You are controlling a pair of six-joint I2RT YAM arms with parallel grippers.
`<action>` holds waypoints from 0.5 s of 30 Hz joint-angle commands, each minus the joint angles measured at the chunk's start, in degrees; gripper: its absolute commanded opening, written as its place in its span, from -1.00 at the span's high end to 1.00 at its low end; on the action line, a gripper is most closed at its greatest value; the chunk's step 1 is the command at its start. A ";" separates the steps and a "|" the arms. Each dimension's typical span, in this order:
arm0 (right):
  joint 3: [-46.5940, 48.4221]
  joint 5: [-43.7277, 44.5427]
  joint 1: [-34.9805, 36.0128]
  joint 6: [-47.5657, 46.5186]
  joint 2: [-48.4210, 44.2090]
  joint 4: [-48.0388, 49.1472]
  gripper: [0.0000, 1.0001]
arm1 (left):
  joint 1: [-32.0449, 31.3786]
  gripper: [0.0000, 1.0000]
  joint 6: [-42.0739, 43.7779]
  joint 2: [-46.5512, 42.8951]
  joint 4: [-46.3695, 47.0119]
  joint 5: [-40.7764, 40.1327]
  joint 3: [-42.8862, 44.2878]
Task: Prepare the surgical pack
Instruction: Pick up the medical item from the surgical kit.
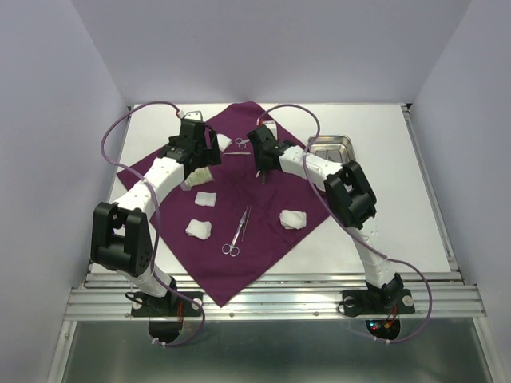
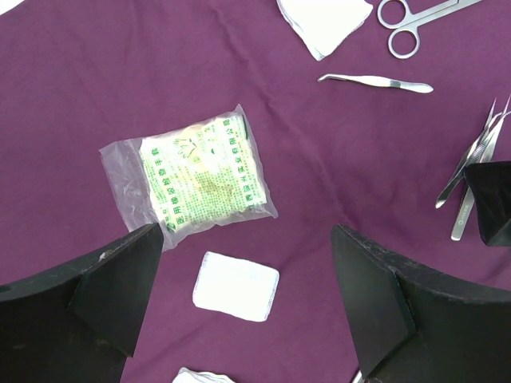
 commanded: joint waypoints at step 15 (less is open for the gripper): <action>2.52 0.07 0.08 1.14 2.27 -0.18 0.33 | -0.19 -0.97 0.63 -1.58 1.69 -0.91 -0.99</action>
